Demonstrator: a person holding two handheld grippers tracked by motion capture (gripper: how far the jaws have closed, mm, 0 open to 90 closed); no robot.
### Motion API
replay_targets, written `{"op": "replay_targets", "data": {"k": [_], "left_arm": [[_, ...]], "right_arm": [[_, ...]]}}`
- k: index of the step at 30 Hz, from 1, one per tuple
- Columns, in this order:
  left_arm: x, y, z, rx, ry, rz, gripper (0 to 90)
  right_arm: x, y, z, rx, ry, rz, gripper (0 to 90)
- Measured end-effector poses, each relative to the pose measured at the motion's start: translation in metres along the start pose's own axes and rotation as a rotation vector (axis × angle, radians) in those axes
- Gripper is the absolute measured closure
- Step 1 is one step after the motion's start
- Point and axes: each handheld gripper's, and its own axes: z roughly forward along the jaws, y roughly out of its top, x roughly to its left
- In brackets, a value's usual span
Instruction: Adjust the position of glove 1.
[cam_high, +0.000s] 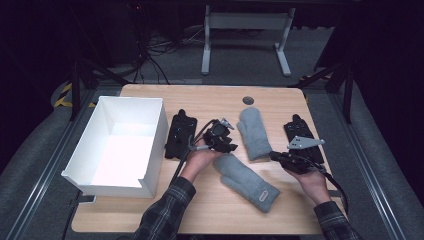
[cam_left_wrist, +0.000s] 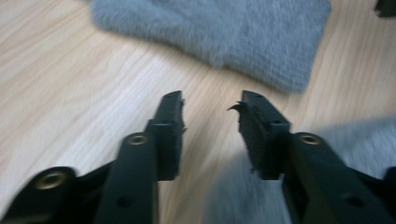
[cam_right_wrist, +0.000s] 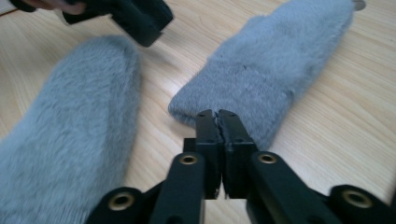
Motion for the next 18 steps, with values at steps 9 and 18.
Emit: {"op": "replay_targets", "data": {"k": [9, 18], "left_arm": [[-0.008, -0.038, -0.027, -0.015, 0.051, -0.020, 29.5], [-0.030, -0.073, -0.049, 0.002, 0.086, -0.006, 16.8]], "right_arm": [[-0.005, 0.022, 0.031, 0.014, 0.009, -0.006, 90.0], [-0.010, 0.032, 0.051, 0.025, 0.019, -0.001, 90.0]]}}
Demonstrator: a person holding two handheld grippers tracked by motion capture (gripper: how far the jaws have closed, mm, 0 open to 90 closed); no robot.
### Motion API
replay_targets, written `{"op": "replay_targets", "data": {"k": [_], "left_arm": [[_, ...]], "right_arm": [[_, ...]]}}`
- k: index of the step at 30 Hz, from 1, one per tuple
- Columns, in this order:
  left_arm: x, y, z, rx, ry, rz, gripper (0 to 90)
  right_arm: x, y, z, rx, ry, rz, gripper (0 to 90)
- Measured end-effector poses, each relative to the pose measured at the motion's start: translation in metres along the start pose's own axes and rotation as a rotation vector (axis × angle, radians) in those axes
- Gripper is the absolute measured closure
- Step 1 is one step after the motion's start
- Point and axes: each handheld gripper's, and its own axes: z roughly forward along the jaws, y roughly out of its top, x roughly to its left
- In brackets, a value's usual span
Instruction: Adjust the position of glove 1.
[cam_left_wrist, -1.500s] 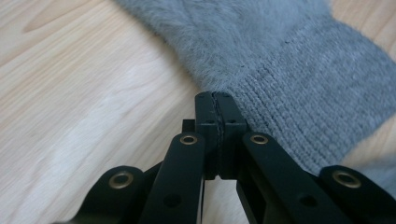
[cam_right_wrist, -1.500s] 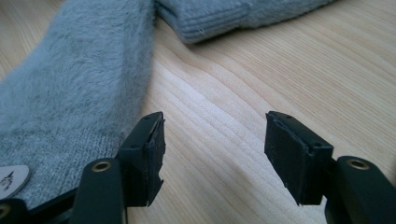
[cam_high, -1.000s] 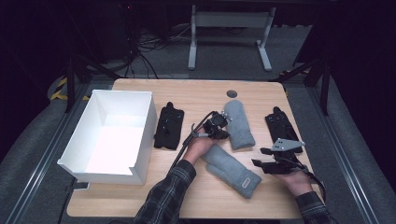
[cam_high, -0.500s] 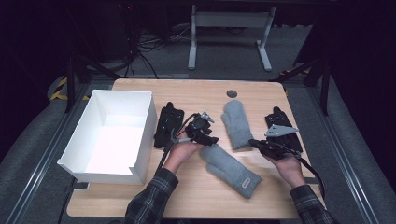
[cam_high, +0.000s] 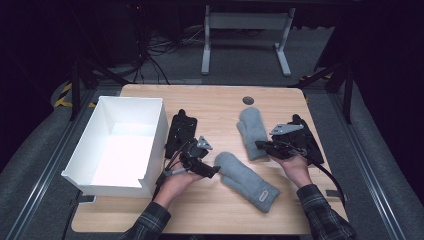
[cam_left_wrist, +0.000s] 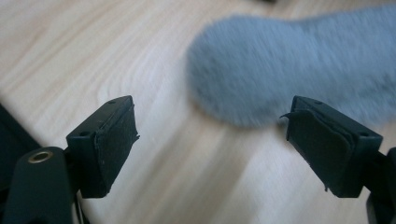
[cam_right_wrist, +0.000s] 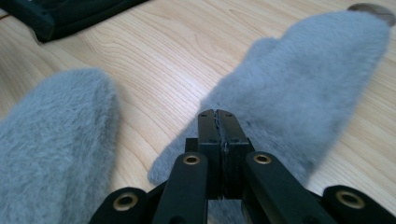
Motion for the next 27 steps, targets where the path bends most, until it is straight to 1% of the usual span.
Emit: {"op": "replay_targets", "data": {"k": [3, 4, 6, 7, 12, 13, 16, 17, 18, 19, 20, 21, 25, 26, 27], "left_arm": [[-0.008, -0.015, -0.004, 0.022, 0.004, 0.009, 15.0], [-0.011, -0.021, -0.005, 0.022, 0.003, 0.012, 14.9], [-0.015, -0.028, -0.007, 0.025, 0.023, 0.022, 14.2], [-0.017, -0.032, -0.009, 0.031, 0.025, 0.023, 14.1], [-0.024, -0.047, -0.011, 0.047, 0.044, 0.038, 13.5], [-0.024, -0.047, -0.011, 0.047, 0.044, 0.038, 13.4], [-0.027, -0.054, -0.013, 0.054, 0.036, 0.043, 13.2], [-0.027, -0.054, -0.013, 0.054, 0.036, 0.043, 13.2], [-0.028, -0.056, -0.014, 0.054, 0.039, 0.046, 13.2], [-0.028, -0.059, -0.016, 0.050, 0.033, 0.045, 13.1], [-0.028, -0.060, -0.016, 0.055, 0.034, 0.046, 13.0], [-0.029, -0.062, -0.017, 0.060, 0.044, 0.053, 12.4], [-0.029, -0.067, -0.018, 0.050, 0.034, 0.063, 10.9], [-0.029, -0.068, -0.018, 0.046, 0.037, 0.063, 10.7], [-0.028, -0.068, -0.018, 0.046, 0.034, 0.067, 10.3]], "right_arm": [[0.002, 0.000, 0.009, 0.022, 0.008, -0.005, 90.0], [0.003, 0.000, 0.012, 0.033, 0.001, -0.015, 90.0], [0.003, -0.002, 0.013, 0.054, -0.006, -0.018, 90.0], [0.002, -0.002, 0.013, 0.058, -0.010, -0.023, 90.0], [-0.004, -0.009, 0.002, 0.078, -0.040, -0.023, 90.0], [-0.007, -0.011, -0.001, 0.082, -0.051, -0.024, 90.0], [-0.012, -0.016, -0.010, 0.093, -0.077, -0.021, 90.0], [-0.012, -0.016, -0.010, 0.093, -0.077, -0.021, 90.0], [-0.015, -0.018, -0.013, 0.093, -0.084, -0.015, 90.0], [-0.020, -0.023, -0.020, 0.098, -0.097, -0.011, 90.0], [-0.022, -0.024, -0.023, 0.099, -0.098, -0.010, 90.0], [-0.024, -0.025, -0.024, 0.101, -0.102, -0.007, 90.0], [-0.028, -0.028, -0.029, 0.094, -0.092, 0.004, 89.8], [-0.029, -0.028, -0.030, 0.086, -0.086, 0.000, 89.1], [-0.029, -0.027, -0.031, 0.076, -0.083, -0.001, 85.4]]}}
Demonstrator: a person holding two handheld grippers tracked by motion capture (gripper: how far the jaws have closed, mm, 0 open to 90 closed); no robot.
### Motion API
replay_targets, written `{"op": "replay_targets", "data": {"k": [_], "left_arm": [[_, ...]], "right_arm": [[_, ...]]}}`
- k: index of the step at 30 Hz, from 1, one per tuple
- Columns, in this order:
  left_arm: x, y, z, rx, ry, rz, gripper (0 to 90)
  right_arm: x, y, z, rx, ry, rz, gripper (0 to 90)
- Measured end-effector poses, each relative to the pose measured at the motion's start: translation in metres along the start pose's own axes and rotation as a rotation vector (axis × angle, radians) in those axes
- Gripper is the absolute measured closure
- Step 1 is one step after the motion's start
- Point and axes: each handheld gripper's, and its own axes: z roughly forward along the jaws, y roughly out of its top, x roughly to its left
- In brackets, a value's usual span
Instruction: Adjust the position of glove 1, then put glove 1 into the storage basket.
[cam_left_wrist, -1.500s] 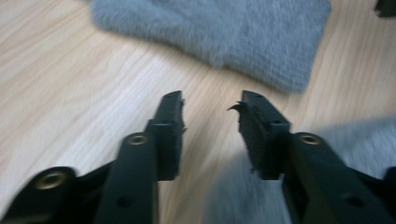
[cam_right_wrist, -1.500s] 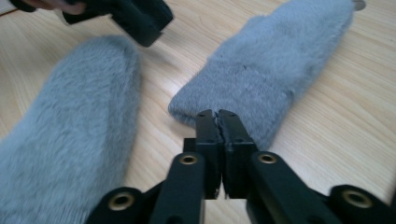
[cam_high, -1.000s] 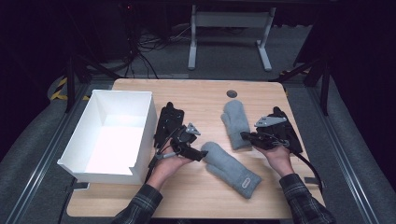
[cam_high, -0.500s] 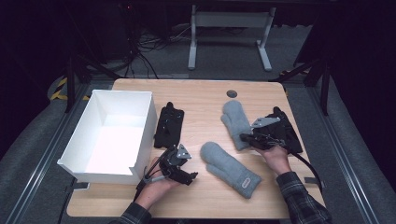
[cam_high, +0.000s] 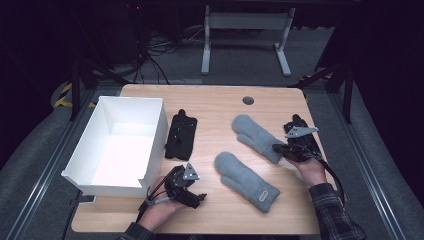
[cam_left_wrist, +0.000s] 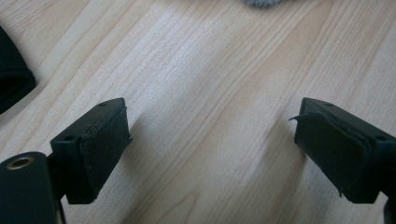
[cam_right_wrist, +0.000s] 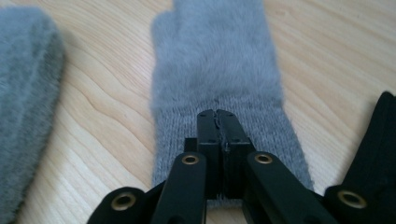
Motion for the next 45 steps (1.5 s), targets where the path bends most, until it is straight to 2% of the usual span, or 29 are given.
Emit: {"op": "replay_targets", "data": {"k": [2, 3, 6, 7, 8, 13, 17, 24, 26, 30, 32, 34, 39, 45], "left_arm": [[0.001, -0.003, 0.000, -0.014, -0.008, 0.001, 8.8], [0.001, -0.003, 0.000, -0.014, -0.008, 0.001, 7.0], [0.004, -0.009, 0.003, -0.055, -0.008, 0.003, 1.8], [0.004, -0.009, 0.003, -0.055, -0.008, 0.003, 0.8], [0.004, -0.011, 0.004, -0.079, -0.010, 0.008, 0.0], [0.004, -0.011, 0.004, -0.078, -0.009, 0.005, 0.0], [0.004, -0.011, 0.004, -0.078, -0.009, 0.005, 0.0], [0.004, -0.011, 0.004, -0.078, -0.010, 0.005, 0.0], [0.004, -0.011, 0.004, -0.078, -0.009, 0.004, 0.0], [0.004, -0.011, 0.004, -0.078, -0.007, 0.002, 0.0], [0.004, -0.011, 0.004, -0.078, -0.007, 0.002, 0.0], [0.004, -0.011, 0.004, -0.078, -0.008, 0.002, 0.0], [0.004, -0.011, 0.004, -0.078, -0.007, 0.002, 0.0], [0.004, -0.011, 0.004, -0.078, -0.007, 0.002, 0.0]], "right_arm": [[0.000, 0.002, -0.001, -0.023, 0.013, 0.002, 77.8], [0.000, 0.002, -0.001, -0.023, 0.013, 0.002, 77.8], [-0.002, 0.011, 0.002, -0.036, 0.026, -0.004, 63.9], [-0.002, 0.011, 0.002, -0.036, 0.026, -0.004, 63.9], [-0.002, 0.017, 0.006, -0.042, 0.030, -0.009, 59.2], [0.001, 0.028, 0.019, -0.041, 0.026, -0.036, 55.7], [0.000, 0.036, 0.031, -0.037, 0.022, -0.035, 52.8], [-0.006, 0.036, 0.046, -0.021, 0.017, -0.027, 56.2], [-0.004, 0.034, 0.051, 0.000, 0.006, -0.039, 62.2], [-0.002, 0.031, 0.055, 0.001, -0.015, -0.069, 76.5], [-0.002, 0.031, 0.054, -0.002, -0.017, -0.076, 82.8], [-0.002, 0.032, 0.052, -0.006, -0.018, -0.077, 84.9], [-0.005, 0.033, 0.044, -0.031, -0.015, -0.056, 86.5], [-0.007, 0.036, 0.022, -0.072, -0.005, -0.023, 86.7]]}}
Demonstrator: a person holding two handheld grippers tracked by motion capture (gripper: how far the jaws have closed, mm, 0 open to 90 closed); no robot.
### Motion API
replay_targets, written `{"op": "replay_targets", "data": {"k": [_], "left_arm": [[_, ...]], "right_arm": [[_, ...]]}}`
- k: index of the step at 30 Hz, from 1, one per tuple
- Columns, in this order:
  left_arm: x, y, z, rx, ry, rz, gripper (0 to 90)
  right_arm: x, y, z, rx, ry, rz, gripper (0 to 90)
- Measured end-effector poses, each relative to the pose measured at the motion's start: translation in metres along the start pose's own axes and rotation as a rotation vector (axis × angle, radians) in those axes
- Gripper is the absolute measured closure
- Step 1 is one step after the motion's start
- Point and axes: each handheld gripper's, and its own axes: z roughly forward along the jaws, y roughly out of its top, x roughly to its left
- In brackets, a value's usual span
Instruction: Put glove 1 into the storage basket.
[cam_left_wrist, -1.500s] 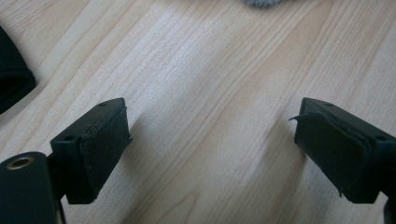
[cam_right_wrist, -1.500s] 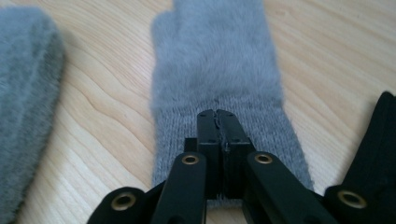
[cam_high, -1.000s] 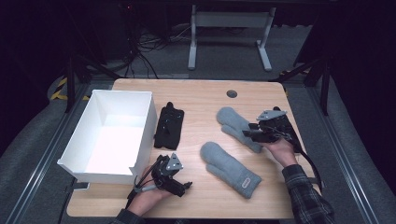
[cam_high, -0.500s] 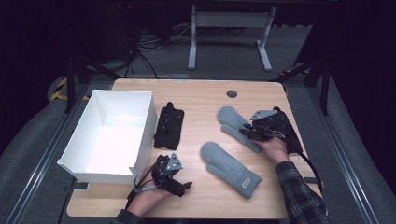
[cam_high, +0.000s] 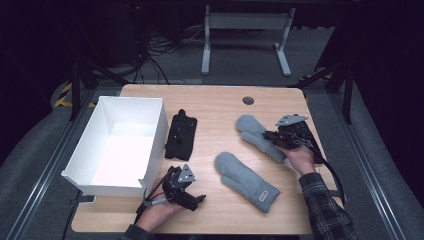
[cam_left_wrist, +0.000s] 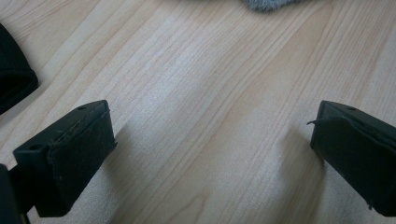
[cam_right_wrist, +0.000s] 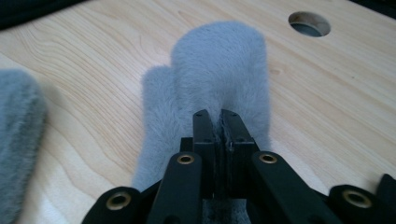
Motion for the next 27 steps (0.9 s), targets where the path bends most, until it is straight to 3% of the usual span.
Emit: {"op": "replay_targets", "data": {"k": [8, 16, 27], "left_arm": [[0.000, 0.000, 0.000, 0.000, 0.002, 0.000, 0.0], [0.000, 0.000, 0.000, 0.000, 0.000, 0.000, 0.0], [0.000, 0.000, 0.000, -0.001, 0.000, -0.001, 0.0]], "right_arm": [[0.004, 0.003, -0.028, -0.051, 0.021, 0.026, 86.7], [0.013, 0.003, -0.047, -0.066, 0.051, 0.032, 86.8], [0.040, -0.001, -0.071, -0.082, 0.105, 0.017, 86.7]]}}
